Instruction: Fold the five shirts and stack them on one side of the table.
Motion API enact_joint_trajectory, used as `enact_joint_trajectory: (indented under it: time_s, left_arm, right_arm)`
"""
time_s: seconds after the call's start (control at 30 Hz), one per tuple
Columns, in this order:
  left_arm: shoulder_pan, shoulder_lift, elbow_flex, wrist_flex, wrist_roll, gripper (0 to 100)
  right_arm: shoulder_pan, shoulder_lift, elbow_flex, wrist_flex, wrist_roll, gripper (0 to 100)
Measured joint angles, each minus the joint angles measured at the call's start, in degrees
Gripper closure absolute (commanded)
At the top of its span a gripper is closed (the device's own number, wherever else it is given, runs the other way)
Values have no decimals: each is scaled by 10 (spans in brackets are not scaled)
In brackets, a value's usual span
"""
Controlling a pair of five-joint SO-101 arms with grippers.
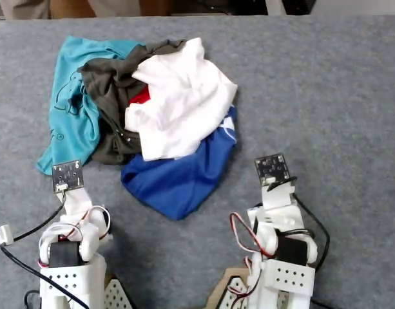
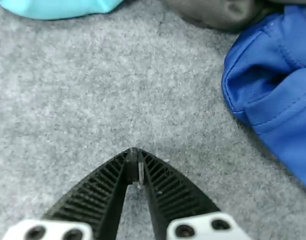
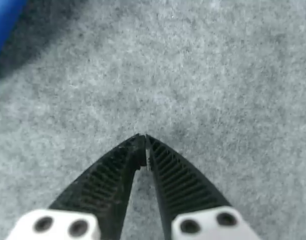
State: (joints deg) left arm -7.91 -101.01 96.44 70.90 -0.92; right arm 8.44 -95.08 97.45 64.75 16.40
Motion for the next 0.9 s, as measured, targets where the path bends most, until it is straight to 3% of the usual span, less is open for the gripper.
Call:
enact_joint_trajectory:
  time_s: [0.9]
  left_arm:
    - [22, -6, 0, 3, 0, 980]
  right_arm:
    - [0, 0, 0, 0, 0, 982]
